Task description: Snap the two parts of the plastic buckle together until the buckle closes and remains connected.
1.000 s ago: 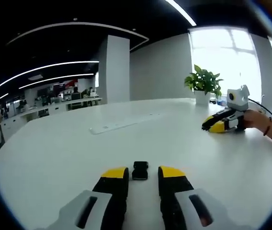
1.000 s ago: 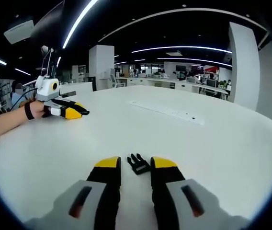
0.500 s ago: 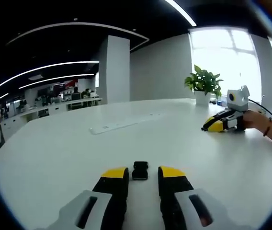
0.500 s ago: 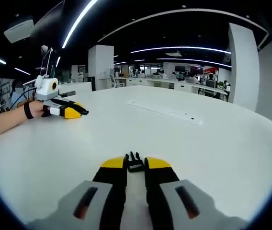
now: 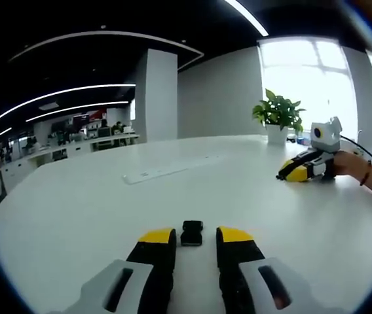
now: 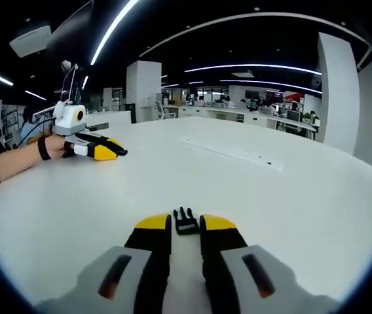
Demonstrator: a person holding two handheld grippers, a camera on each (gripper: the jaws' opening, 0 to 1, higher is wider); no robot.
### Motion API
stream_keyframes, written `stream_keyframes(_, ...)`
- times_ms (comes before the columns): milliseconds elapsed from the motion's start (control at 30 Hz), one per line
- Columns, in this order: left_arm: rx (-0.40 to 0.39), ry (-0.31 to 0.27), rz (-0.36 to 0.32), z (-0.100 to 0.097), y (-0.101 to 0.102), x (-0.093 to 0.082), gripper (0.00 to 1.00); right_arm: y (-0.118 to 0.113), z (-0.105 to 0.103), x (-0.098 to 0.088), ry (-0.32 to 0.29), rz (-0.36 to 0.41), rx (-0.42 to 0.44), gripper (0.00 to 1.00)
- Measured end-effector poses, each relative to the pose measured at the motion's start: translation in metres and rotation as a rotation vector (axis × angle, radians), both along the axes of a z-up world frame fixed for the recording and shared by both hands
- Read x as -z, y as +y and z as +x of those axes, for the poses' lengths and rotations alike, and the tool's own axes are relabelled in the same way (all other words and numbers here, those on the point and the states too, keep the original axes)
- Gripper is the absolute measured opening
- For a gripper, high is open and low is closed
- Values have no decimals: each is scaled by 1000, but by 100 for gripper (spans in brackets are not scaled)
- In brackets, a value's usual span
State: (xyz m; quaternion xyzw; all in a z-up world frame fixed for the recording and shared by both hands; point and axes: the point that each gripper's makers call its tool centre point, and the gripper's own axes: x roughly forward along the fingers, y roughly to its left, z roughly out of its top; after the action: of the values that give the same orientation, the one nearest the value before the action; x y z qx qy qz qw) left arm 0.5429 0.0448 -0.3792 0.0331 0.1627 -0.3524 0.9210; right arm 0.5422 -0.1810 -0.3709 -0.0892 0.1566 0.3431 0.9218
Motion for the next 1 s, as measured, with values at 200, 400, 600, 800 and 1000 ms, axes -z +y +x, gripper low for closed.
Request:
stream_keyframes(200, 1, -2, 0, -2, -1, 0, 24, 6, -2, 0, -4, 5, -43, 14)
stream_keyframes(400, 1, -1, 0, 6, 1, -1, 24, 7, -2, 0, -1, 9, -47, 14)
stream_keyframes(600, 1, 1, 1, 14, 3, -2, 23, 9, -2, 0, -6, 7, -47, 13)
stream_keyframes(800, -6, 0, 1, 13, 3, -2, 18, 8, -1, 0, -9, 6, -44, 13)
stream_keyframes(1000, -8, 4, 0, 14, 4, -2, 16, 9, -1, -1, -11, 7, -43, 13)
